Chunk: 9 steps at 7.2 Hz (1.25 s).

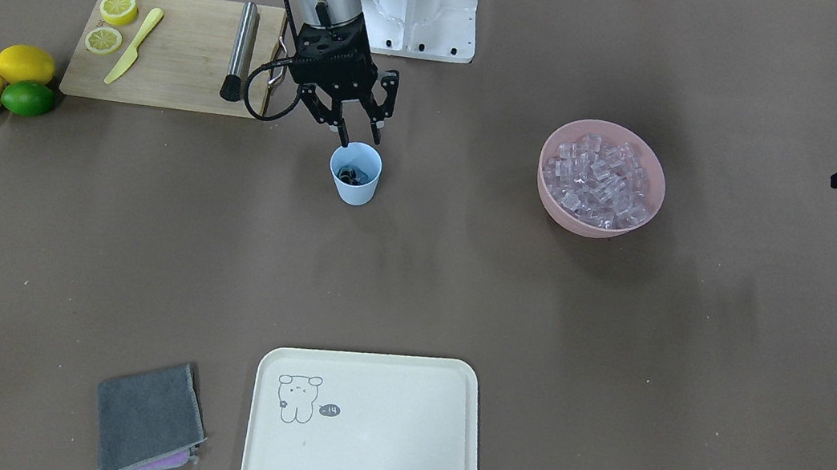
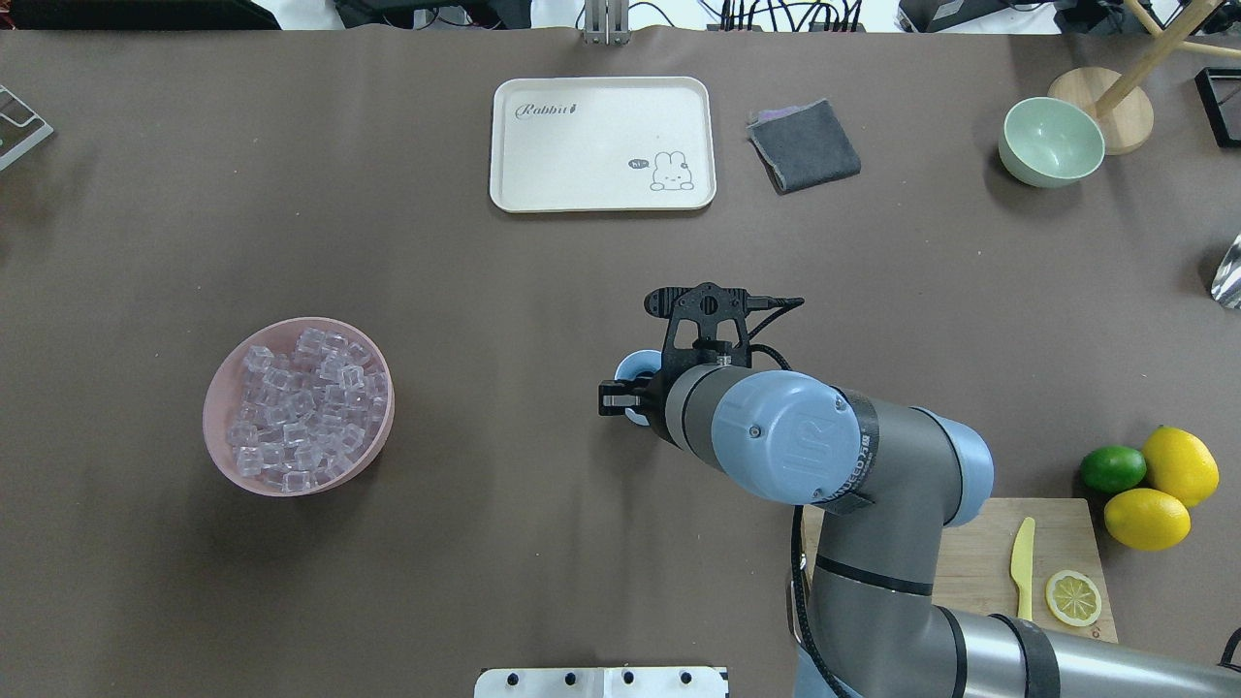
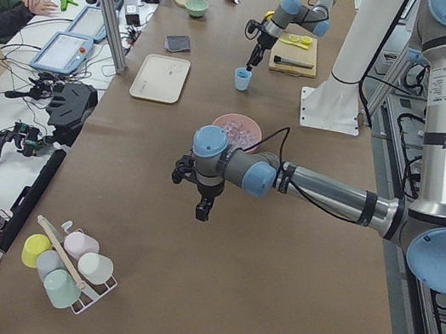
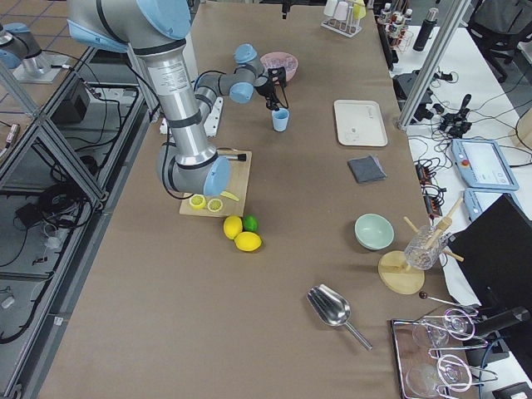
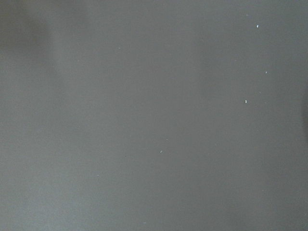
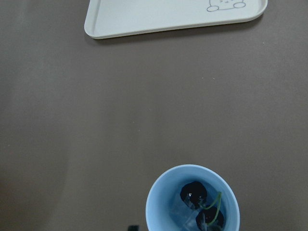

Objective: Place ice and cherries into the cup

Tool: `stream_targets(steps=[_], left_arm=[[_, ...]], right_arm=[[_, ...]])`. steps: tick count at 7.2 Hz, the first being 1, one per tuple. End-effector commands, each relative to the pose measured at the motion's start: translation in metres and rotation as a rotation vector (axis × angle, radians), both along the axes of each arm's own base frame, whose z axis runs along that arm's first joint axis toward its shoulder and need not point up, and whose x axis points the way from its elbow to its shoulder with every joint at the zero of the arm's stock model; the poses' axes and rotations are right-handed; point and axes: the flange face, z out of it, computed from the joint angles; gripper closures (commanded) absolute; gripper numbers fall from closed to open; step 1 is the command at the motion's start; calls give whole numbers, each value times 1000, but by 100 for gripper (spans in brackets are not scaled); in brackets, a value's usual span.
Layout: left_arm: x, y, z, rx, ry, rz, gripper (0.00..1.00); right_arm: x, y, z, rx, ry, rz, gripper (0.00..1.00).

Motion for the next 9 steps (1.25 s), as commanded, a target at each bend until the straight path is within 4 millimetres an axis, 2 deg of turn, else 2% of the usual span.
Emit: stream_targets(steps=[1,2,3,4,5,6,7,8,9], left_arm=[[-1,10,18,-45,-11,3,0],[-9,19,26,-73,-9,-8,0],[-49,29,33,-118,42,-93,0],[-70,31,36,-109,69,-111,0],[-91,42,50,-133,56,-79,0],[-126,47,58,-139,49,-57,0],[-160,43,56,-127,-36,-57,0],[-184,35,51,-154,-117,-81,0],[-192,31,44,-167,-118,-99,0]], right_arm=[[21,-20,8,-126,-29,-144,0],[45,-46,13,-181,-15,-163,0],[60,-65,19,-184,24,-161,0],[77,-82,22,-169,45,-174,0],[105,-104,21,-199,24,-209,0],[138,-126,30,-189,12,-249,0],[174,-145,57,-167,34,-273,0],[228,-168,98,-135,84,-250,0],[273,-179,132,-64,152,-248,0]])
